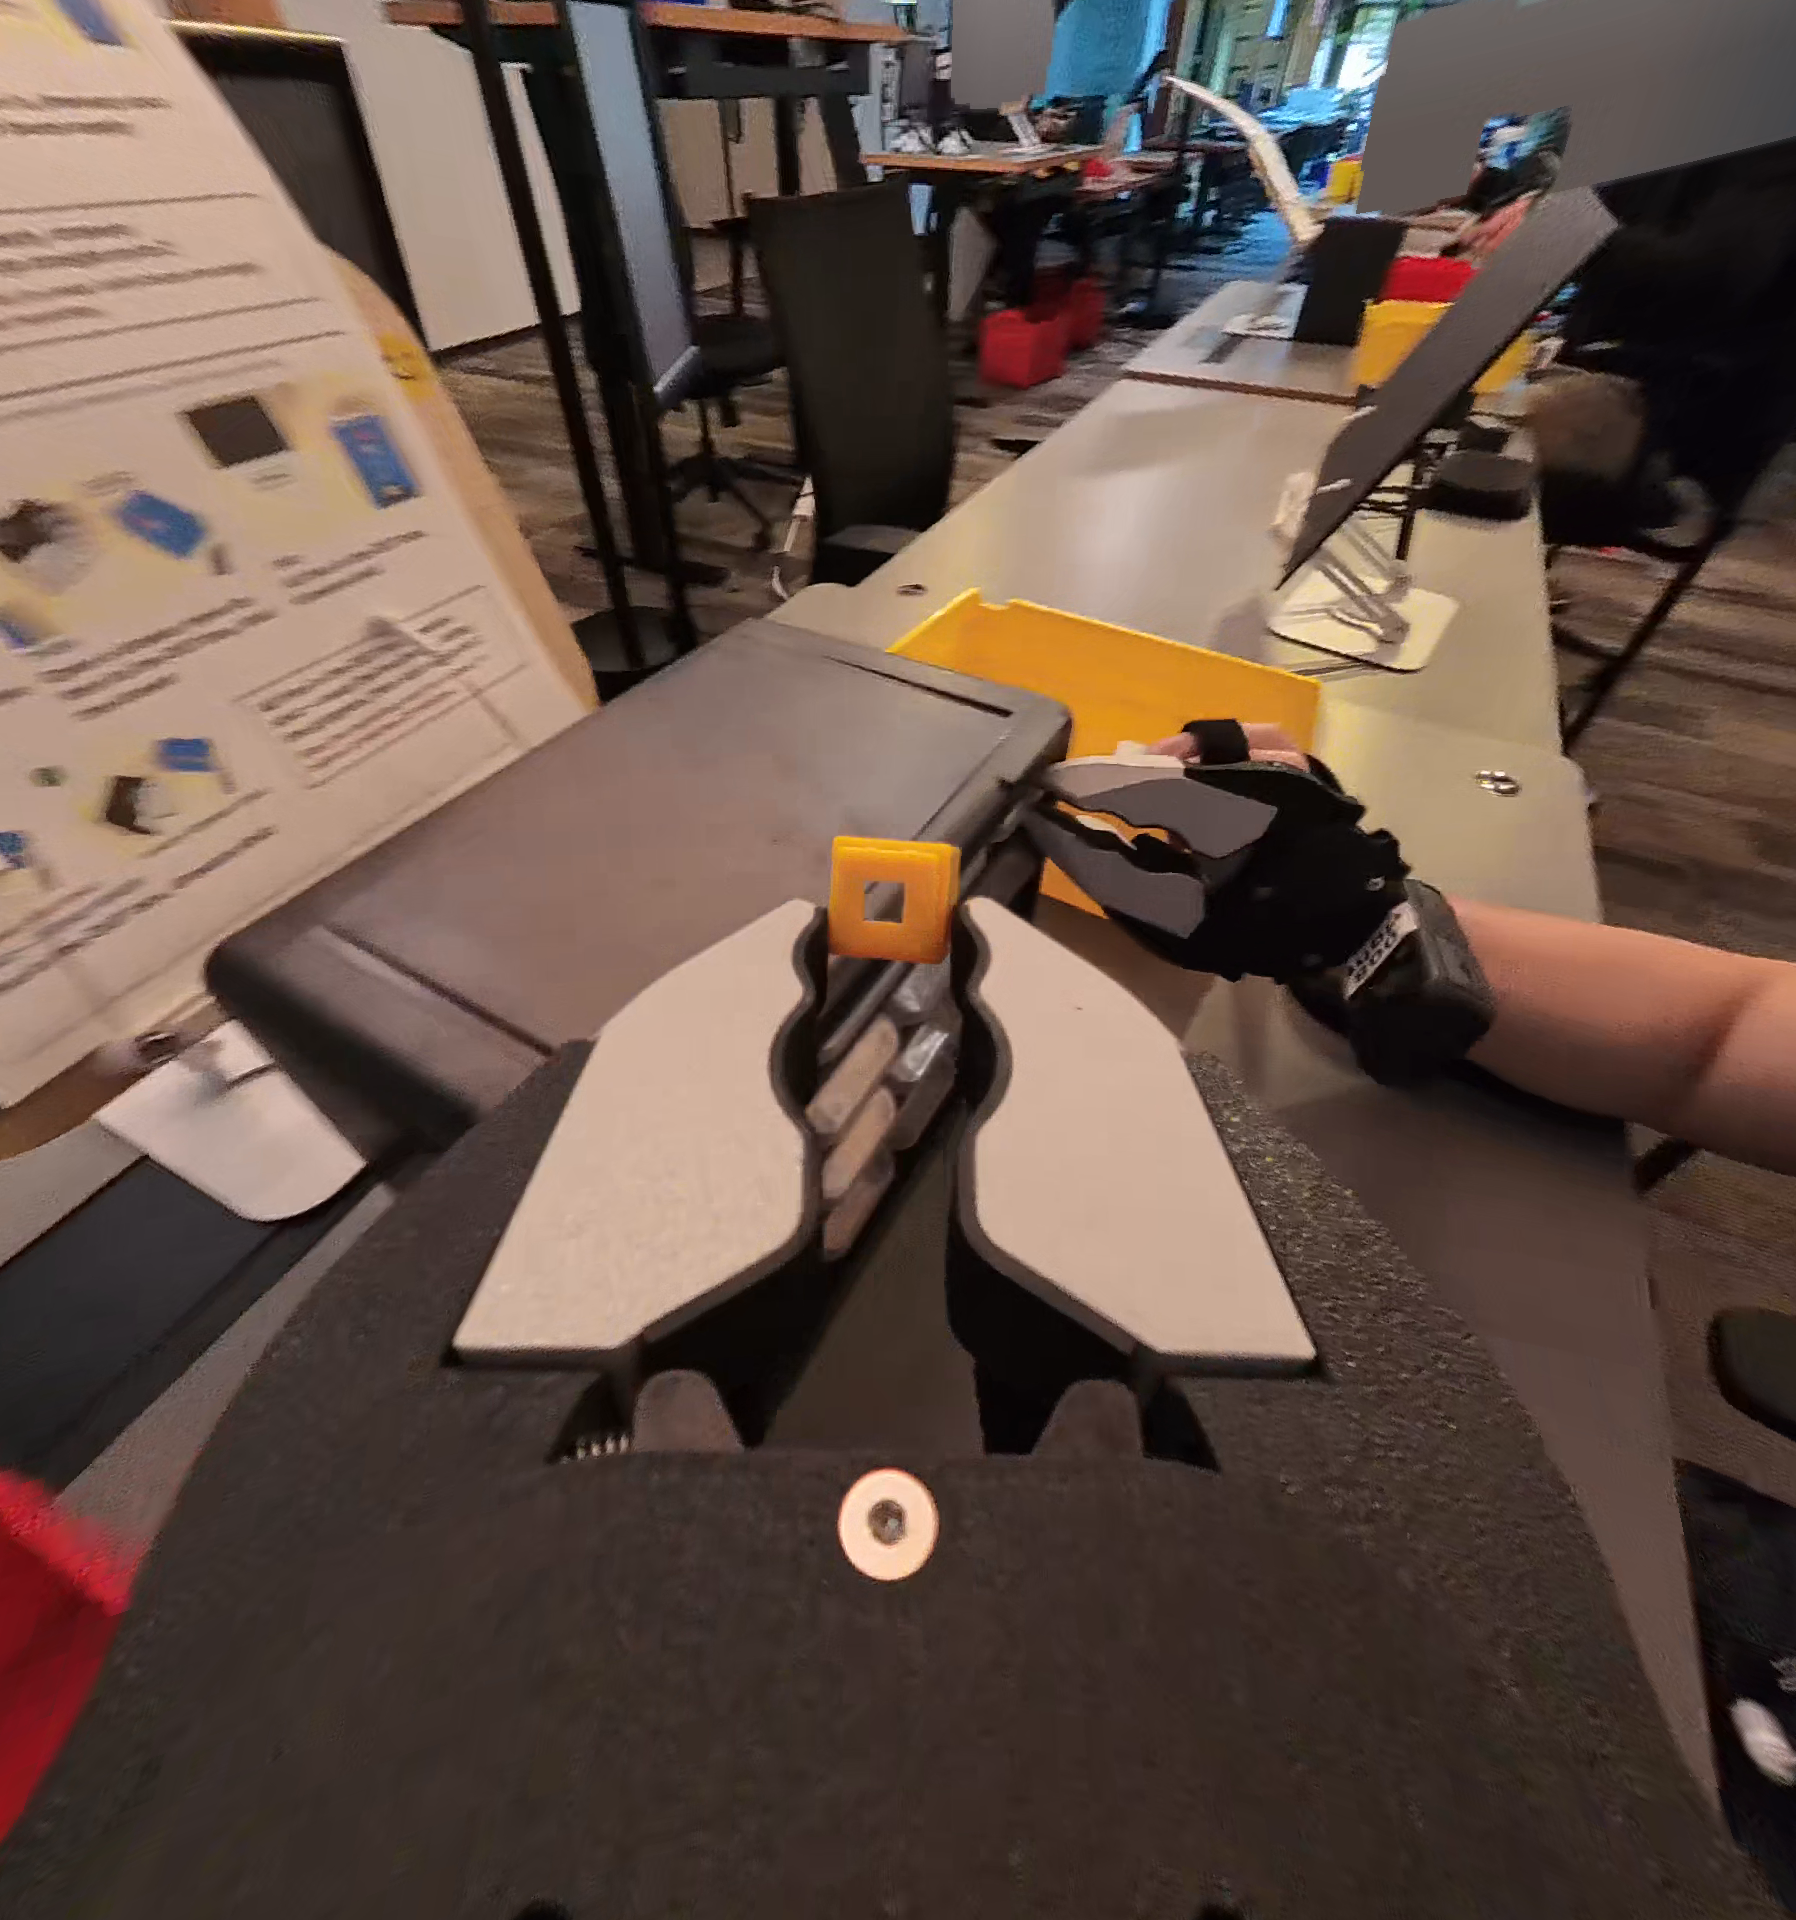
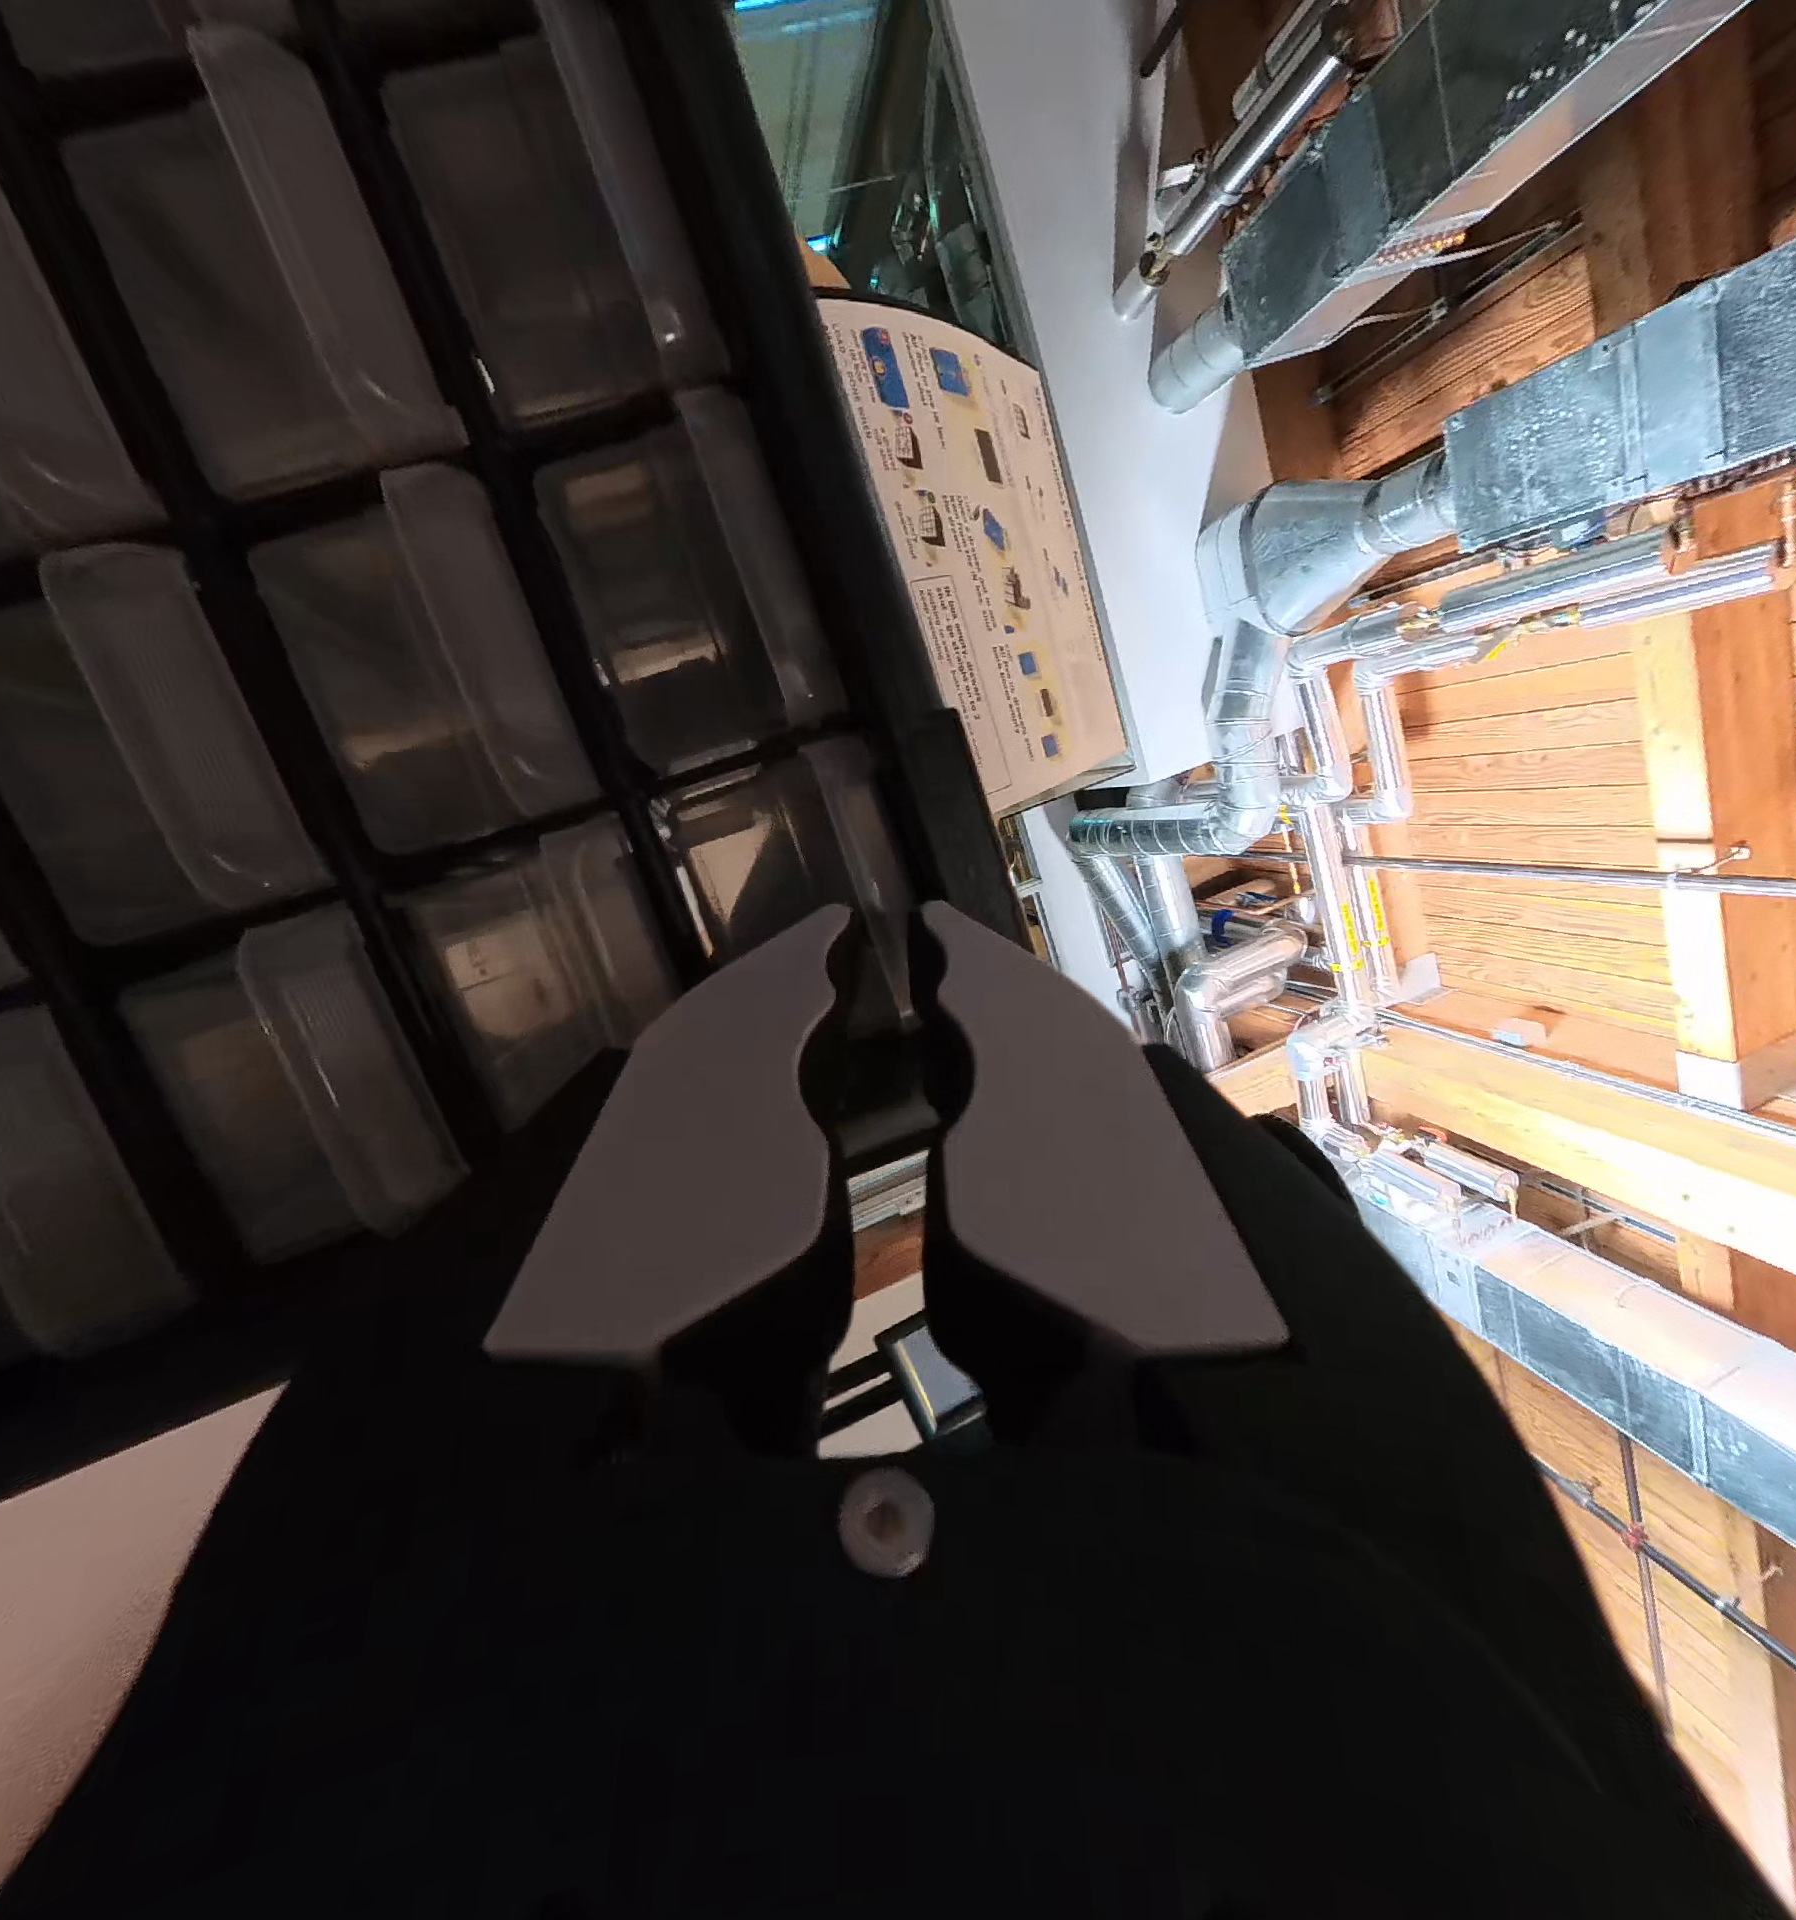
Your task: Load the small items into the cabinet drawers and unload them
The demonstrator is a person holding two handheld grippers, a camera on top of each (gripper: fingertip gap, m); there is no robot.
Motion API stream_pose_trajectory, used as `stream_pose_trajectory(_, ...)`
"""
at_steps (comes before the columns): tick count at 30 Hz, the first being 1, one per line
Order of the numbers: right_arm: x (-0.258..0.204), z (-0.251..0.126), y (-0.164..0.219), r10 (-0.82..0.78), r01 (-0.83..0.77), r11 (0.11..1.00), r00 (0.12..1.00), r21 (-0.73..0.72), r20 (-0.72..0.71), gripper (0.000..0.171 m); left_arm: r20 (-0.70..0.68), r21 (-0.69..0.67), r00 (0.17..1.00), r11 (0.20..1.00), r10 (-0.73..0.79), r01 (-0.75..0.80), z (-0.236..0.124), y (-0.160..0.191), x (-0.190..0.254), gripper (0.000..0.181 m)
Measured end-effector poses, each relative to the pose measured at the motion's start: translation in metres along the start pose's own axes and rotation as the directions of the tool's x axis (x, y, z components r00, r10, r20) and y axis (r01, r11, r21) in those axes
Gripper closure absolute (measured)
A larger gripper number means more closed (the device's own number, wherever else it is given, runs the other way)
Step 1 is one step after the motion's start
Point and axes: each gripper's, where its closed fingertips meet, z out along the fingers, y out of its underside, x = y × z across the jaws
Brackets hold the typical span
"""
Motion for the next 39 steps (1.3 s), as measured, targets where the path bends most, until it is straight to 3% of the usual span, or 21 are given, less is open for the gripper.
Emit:
stream_pose_trajectory(11,0.015,-0.058,-0.035,-0.031,0.033,0.989,0.999,0.143,-0.016,0.164,-0.140,-0.124,0.989,0.990,0.051,-0.069,0.044,0.026,0.045,0.159)
stream_pose_trajectory(17,0.024,-0.078,-0.043,0.001,0.002,0.985,1.000,0.174,-0.018,0.164,-0.209,-0.259,0.969,0.947,0.135,-0.188,0.084,0.016,0.070,0.159)
stream_pose_trajectory(22,0.024,-0.082,-0.045,0.018,-0.015,0.982,1.000,0.187,-0.011,0.164,-0.293,-0.529,0.908,0.741,0.299,-0.414,0.124,0.031,0.084,0.159)
stream_pose_trajectory(26,0.025,-0.081,-0.044,0.027,-0.026,0.982,1.000,0.185,-0.001,0.164,-0.356,-0.651,0.891,0.609,0.282,-0.453,0.141,0.048,0.090,0.159)
stream_pose_trajectory(31,0.025,-0.084,-0.048,0.040,-0.042,0.978,0.999,0.203,0.013,0.164,-0.366,-0.728,0.896,0.522,0.252,-0.444,0.149,0.057,0.085,0.159)
stream_pose_trajectory(39,0.025,-0.084,-0.050,0.044,-0.049,0.977,0.999,0.208,0.030,0.163,-0.417,-0.837,0.886,0.295,0.205,-0.462,0.146,0.078,0.085,0.160)
